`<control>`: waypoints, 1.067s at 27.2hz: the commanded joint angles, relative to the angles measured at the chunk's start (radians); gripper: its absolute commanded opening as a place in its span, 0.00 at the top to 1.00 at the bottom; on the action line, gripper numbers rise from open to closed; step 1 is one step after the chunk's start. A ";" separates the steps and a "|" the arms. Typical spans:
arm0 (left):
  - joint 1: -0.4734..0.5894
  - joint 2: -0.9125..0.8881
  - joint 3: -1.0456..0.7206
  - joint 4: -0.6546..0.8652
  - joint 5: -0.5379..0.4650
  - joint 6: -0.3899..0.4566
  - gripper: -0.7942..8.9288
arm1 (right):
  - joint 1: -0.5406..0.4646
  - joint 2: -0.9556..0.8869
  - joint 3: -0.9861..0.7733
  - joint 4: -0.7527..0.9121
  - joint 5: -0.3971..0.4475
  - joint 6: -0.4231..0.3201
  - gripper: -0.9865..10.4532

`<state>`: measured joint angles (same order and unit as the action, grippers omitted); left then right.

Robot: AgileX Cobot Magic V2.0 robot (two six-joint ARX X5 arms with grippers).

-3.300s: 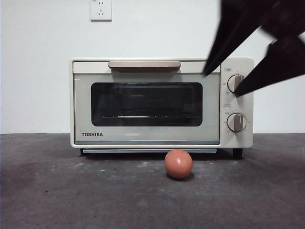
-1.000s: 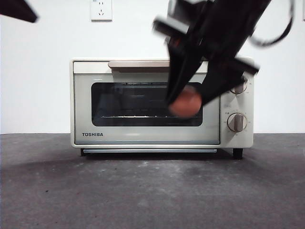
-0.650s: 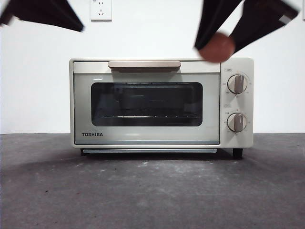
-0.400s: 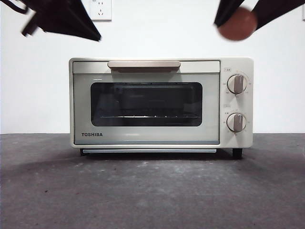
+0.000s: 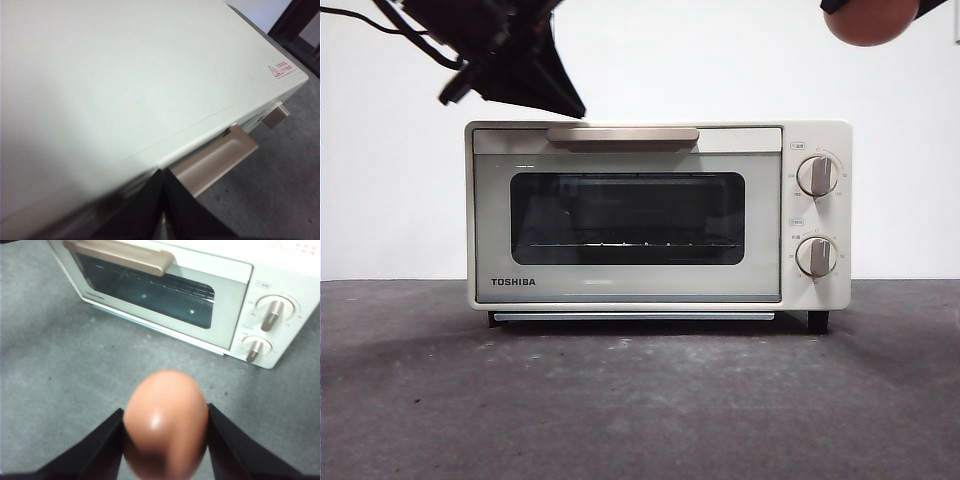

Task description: Eggoven

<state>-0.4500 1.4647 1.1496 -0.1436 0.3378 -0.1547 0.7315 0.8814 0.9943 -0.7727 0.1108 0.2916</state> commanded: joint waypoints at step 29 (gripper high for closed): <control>-0.283 0.099 0.036 -0.245 -0.068 0.064 0.91 | 0.007 0.005 0.016 0.034 0.021 -0.032 0.91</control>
<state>-0.7277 1.5368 1.1809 -0.3935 0.2909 -0.1020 0.7315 0.8810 0.9939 -0.7521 0.1284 0.2668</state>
